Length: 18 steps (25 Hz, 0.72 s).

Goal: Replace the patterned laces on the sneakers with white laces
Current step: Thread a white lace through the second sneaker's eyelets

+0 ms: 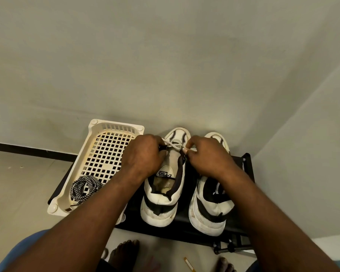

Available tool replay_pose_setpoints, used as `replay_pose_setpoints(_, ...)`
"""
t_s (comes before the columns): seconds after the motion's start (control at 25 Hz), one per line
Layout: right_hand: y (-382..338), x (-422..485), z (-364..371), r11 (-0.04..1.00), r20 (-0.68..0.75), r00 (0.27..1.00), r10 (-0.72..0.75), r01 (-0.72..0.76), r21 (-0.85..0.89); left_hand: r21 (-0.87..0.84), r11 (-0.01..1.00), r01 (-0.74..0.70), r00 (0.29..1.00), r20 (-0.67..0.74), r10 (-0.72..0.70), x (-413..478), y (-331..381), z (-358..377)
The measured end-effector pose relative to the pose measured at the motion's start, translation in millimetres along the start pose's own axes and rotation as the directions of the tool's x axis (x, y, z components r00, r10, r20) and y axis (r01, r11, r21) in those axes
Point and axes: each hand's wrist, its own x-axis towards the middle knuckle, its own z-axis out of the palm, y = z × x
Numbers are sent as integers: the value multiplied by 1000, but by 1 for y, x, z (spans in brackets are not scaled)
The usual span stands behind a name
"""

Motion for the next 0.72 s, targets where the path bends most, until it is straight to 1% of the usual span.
replay_pose_setpoints(0.04,-2,4,5,997,21,1000,0,1,-77,-6,1000,6,1000,-1,-6,0,0,0)
replay_pose_setpoints(0.08,-4,7,7,996,12,1000,5,-4,-88,-7,1000,8,1000,2,-8,0,0,1)
replay_pose_setpoints(0.16,-2,10,6,1000,-42,999,-6,6,11,7,1000,-2,1000,8,2,0,-2,1)
replay_pose_setpoints(0.2,0,10,4,996,-85,996,-11,18,86,16,1000,-9,1000,5,9,0,-2,1)
replay_pose_setpoints(0.24,0,8,0,973,-126,992,-19,47,224,25,1000,-13,1000,-1,13,0,-3,0)
replay_pose_setpoints(0.28,-2,2,-7,893,-150,988,-45,107,437,32,999,-17,1000,-8,18,1,-3,-1)
replay_pose_setpoints(0.32,-4,-5,-15,688,-179,978,-105,201,697,36,999,-20,1000,-13,21,1,-3,-1)
replay_pose_setpoints(0.36,-7,-13,-25,353,-223,959,-178,273,895,37,999,-23,1000,-13,23,1,-3,-1)
replay_pose_setpoints(0.4,-10,-19,-36,-5,-251,940,-231,257,966,37,999,-24,1000,-11,24,1,-3,-2)
replay_pose_setpoints(0.44,-12,-24,-45,-221,-251,937,-242,198,955,37,999,-23,1000,-8,24,1,-2,-2)
replay_pose_setpoints(0.48,-14,-26,-48,-243,-222,952,-209,170,955,32,999,-18,1000,-7,19,0,-1,-3)
replay_pose_setpoints(0.52,-13,-24,-47,-68,-184,975,-124,177,982,19,1000,-9,1000,-7,10,0,0,-4)
replay_pose_setpoints(0.56,-11,-21,-43,286,-163,986,-25,163,944,2,1000,1,1000,-3,-1,-1,0,-5)
replay_pose_setpoints(0.6,-7,-17,-35,676,-159,985,58,79,733,-9,1000,5,1000,2,-5,-1,0,-5)
replay_pose_setpoints(0.64,-4,-14,-26,911,-142,988,65,-1,412,-9,1000,1,1000,4,-1,-1,1,-5)
replay_pose_setpoints(0.68,-3,-11,-16,991,-72,996,43,-33,130,-1,1000,-9,1000,4,9,-1,1,-4)
replay_pose_setpoints(0.72,-5,-9,-8,998,0,999,43,-43,-48,9,1000,-18,1000,1,18,-1,2,-4)
